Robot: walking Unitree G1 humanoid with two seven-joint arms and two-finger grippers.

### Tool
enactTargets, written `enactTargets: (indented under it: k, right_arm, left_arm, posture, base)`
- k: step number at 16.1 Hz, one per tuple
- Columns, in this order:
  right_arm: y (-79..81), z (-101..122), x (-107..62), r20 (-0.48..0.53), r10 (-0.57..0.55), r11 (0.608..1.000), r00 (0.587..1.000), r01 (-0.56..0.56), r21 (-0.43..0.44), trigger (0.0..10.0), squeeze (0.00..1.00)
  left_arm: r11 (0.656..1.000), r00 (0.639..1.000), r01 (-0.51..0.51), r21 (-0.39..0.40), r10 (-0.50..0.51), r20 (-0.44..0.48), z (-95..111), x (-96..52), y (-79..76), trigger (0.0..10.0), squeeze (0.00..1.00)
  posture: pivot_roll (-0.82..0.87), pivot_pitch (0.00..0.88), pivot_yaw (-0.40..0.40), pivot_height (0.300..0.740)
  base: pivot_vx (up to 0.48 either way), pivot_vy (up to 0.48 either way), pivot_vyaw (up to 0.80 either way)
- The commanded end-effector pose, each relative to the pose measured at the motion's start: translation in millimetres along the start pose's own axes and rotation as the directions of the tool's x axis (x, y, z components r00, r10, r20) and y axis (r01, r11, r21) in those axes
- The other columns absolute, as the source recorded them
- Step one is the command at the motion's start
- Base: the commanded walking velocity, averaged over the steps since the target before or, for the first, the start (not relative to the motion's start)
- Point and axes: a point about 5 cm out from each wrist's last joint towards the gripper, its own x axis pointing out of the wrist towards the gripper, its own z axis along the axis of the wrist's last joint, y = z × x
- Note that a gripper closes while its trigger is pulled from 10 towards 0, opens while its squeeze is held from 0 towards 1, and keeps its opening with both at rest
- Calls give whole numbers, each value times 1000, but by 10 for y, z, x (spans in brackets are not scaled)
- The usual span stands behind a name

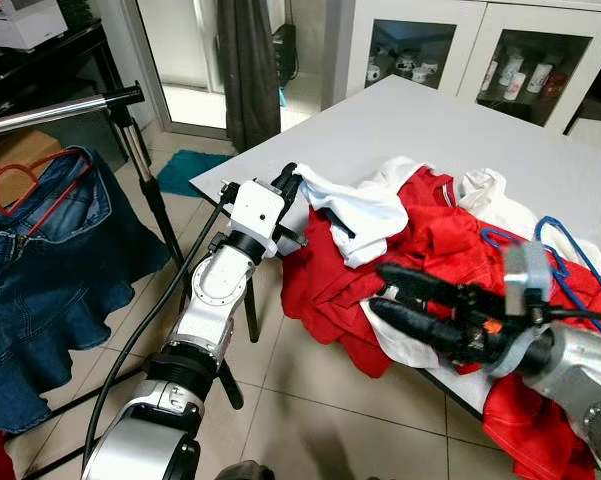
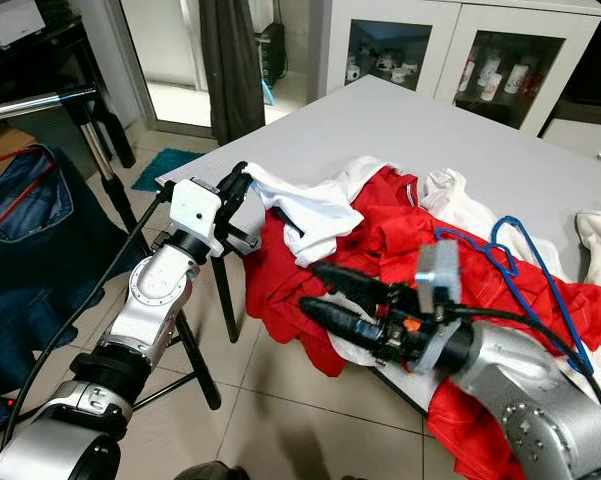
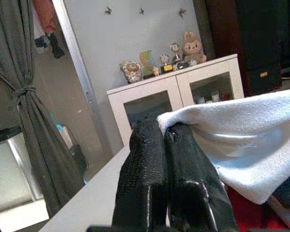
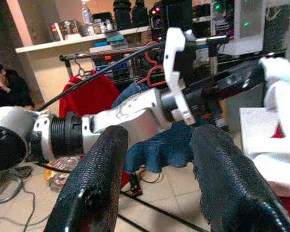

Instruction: Hang hanger

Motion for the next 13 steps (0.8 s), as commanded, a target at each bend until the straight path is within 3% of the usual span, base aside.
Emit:
enactTargets:
  k: [1,4,6,9,13]
  right_arm:
    - [41,13,12,-12,23,1000,1000,-23,3,10000,0]
    - [54,-51,120,-35,40,999,999,-40,3,10000,0]
    - [-113,-151,337,-85,-92,993,992,85,-85,10000,0]
    - [-132,-16,617,-28,-111,984,993,106,-146,10000,0]
    - [-139,-166,759,-113,-122,978,986,100,-184,10000,0]
  left_arm:
    - [1000,999,-26,9,25,41,84,67,59,10000,0]
    - [1000,999,-28,10,28,42,82,71,70,10000,0]
    - [1000,999,-26,10,25,45,90,89,59,10000,0]
    - [1000,998,-25,7,24,49,98,100,49,10000,0]
    - [1000,998,-25,5,25,51,94,104,39,10000,0]
  posture:
    - [33,0,51,740]
    - [26,0,53,740]
    - [27,0,53,740]
    - [33,0,55,740]
    - [34,0,55,740]
  base:
    - [0,0,0]
    - [0,0,0]
    - [0,0,0]
    - [0,0,0]
    - [0,0,0]
